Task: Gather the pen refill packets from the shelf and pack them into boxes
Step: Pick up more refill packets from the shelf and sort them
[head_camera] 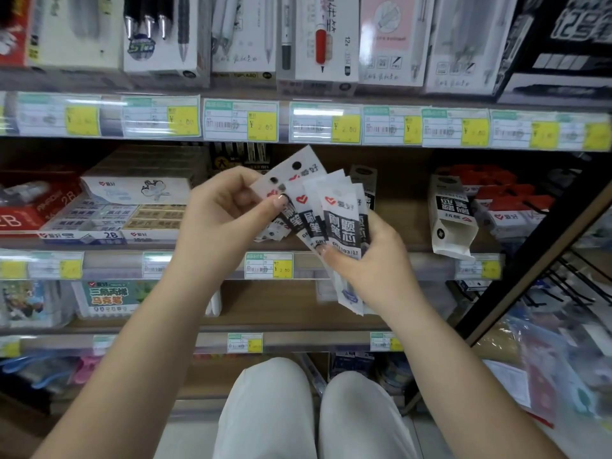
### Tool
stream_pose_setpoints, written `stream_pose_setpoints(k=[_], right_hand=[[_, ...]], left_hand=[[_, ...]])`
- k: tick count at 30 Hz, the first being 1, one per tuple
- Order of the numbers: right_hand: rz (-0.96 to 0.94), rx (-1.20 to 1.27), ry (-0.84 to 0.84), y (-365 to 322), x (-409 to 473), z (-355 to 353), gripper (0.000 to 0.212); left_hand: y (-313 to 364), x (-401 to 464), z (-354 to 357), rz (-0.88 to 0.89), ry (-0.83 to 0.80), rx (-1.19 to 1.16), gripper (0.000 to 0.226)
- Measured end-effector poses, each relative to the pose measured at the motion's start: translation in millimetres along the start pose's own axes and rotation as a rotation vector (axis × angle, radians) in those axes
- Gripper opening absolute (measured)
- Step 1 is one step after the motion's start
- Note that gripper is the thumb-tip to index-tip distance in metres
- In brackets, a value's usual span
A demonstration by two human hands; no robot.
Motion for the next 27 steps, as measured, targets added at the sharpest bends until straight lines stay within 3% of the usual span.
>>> stream_pose_setpoints(k=[3, 7, 10, 13, 19, 27], right_hand=[[0.081, 0.028, 0.041, 13.0, -0.3, -6.9, 0.034], [0.187, 0.090, 0.065, 27.3, -3.2, -15.7, 0.037], [0.228, 0.079, 0.044, 31.9, -5.7, -17.0, 0.033], [0.243, 0.047, 0.041, 35.4, -7.3, -17.6, 0.029], [0.259, 0.056, 0.057, 41.5, -6.1, -19.3, 0.029], [0.284, 0.044, 0.049, 47.1, -5.6, -17.6, 0.026]], left_hand=[[-26.6, 6.5, -2.7, -0.121, -0.010, -0.024, 0.010], [-73.0, 24.3, -12.8, -0.151, -0.026, 0.748, 0.013], [-106.5, 30.6, -3.8, -0.227, -0.155, 0.993, 0.029], [-121.7, 32.7, 4.5, -0.288, -0.258, 1.083, 0.036], [-121.7, 36.0, 13.5, -0.250, -0.291, 1.115, 0.031], [-108.8, 40.6, 3.6, -0.128, -0.197, 1.015, 0.024]])
Point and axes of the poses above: each hand's wrist, its own x-axis towards the middle knuckle, its own z-axis out of the palm, y = z × x, the point moved 8 cm from there along x, towards the middle knuckle, and after that the axes turned 2 degrees about x, right-handed, at the moved point
